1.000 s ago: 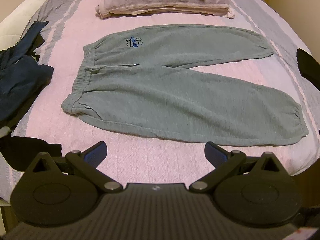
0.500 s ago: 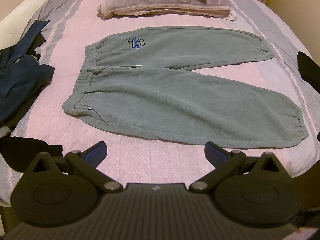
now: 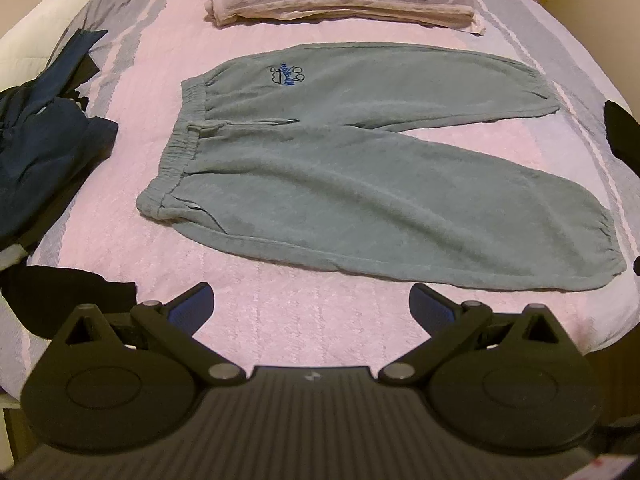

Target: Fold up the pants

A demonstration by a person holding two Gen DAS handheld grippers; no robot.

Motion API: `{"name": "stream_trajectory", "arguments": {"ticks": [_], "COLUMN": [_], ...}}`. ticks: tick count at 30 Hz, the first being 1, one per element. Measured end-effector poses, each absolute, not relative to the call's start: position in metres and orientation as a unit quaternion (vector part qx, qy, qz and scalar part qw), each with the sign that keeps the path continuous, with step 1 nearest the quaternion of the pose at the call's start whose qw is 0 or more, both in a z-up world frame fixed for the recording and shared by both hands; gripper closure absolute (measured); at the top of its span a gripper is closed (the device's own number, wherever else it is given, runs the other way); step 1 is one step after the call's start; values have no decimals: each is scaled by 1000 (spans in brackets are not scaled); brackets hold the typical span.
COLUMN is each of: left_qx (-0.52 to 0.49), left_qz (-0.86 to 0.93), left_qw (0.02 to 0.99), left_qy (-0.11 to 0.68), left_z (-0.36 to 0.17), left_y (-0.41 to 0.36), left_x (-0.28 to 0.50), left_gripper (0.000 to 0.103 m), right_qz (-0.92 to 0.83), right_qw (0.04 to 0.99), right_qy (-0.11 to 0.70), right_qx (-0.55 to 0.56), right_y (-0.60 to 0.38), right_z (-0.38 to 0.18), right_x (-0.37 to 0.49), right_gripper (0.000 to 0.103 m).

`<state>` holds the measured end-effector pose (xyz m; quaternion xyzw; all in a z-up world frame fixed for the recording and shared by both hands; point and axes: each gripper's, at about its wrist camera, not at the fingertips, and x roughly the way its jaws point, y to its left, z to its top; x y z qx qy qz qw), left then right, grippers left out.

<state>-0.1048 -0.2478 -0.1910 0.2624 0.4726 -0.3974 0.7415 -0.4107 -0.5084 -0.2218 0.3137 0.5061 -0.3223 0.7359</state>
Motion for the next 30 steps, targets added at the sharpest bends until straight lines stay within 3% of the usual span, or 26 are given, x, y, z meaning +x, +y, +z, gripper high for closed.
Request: {"name": "stream_trajectory", "arguments": {"ticks": [17, 24, 27, 30], "left_qx": [275, 381, 448, 506], "left_qz": [-432, -506, -519, -530], "left_qw": [727, 694, 669, 637], "left_qy": [457, 342, 286, 240], "left_z": [-206, -247, -273, -304], "left_y": [-248, -238, -232, -230], "left_x": [-79, -58, -42, -23], "left_gripper": [1, 2, 10, 17], "right_qz": [-305, -295, -287, -279], "right_qw": [758, 786, 795, 805], "right_qy": [516, 531, 529, 521], "right_qx": [256, 114, 81, 50], "right_y": [-495, -487, -489, -490], "right_z": [-229, -271, -293, -313], "right_x": [-387, -411, -416, -417], "right_gripper": [26, 26, 27, 36]}}
